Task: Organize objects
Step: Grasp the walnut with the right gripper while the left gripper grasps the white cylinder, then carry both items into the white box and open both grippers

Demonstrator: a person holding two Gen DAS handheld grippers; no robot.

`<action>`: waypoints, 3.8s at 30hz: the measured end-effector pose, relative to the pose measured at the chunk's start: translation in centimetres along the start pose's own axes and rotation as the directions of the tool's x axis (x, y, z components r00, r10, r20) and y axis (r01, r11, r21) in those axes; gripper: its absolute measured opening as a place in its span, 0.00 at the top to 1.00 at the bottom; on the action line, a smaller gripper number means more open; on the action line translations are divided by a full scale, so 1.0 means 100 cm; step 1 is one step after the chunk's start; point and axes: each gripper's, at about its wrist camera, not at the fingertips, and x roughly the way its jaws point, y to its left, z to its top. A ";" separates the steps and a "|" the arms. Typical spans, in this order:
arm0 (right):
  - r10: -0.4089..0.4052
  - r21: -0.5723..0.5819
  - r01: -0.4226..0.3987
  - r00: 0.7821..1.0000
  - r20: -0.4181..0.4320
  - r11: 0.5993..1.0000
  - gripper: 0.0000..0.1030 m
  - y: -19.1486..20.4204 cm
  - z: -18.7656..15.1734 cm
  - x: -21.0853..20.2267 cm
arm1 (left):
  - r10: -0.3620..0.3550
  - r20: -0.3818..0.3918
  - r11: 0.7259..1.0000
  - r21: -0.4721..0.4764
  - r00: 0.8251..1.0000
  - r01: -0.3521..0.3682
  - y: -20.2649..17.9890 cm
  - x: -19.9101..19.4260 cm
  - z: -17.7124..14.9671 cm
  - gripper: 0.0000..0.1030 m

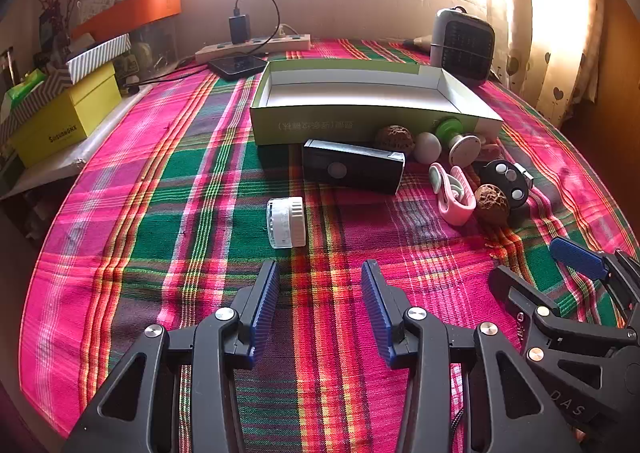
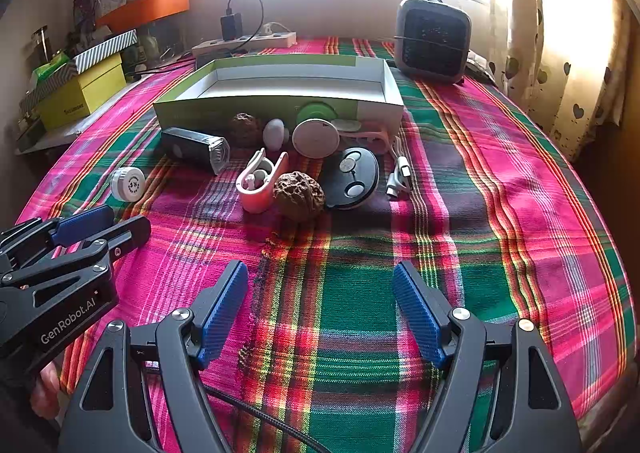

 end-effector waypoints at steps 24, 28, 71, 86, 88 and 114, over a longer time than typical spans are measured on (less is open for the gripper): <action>0.065 -0.066 -0.066 0.998 -0.009 0.996 0.27 -0.003 0.008 0.007 | -0.117 -0.017 0.987 0.111 0.993 0.118 0.015 0.001 0.006 0.60; 0.084 -0.070 -0.085 0.996 -0.011 0.994 0.27 -0.006 0.016 0.013 | -0.136 -0.021 0.987 0.088 0.991 0.137 0.025 0.003 0.011 0.60; 0.199 -0.039 -0.198 0.979 0.046 0.979 0.70 -0.007 0.064 0.013 | -0.214 0.030 0.977 0.028 0.976 0.213 0.041 0.014 0.067 0.83; 0.235 -0.049 -0.233 0.971 0.037 0.971 0.70 -0.001 0.122 0.042 | -0.273 0.035 0.962 0.021 0.962 0.272 0.033 0.045 0.121 0.83; 0.233 -0.046 -0.232 0.972 0.022 0.972 0.70 0.000 0.131 0.052 | -0.266 0.032 0.964 0.022 0.963 0.265 0.034 0.052 0.129 0.83; 0.187 -0.036 -0.192 0.975 -0.118 0.981 0.70 0.023 0.168 0.133 | -0.191 -0.040 0.980 0.047 0.981 0.193 0.041 0.117 0.163 0.83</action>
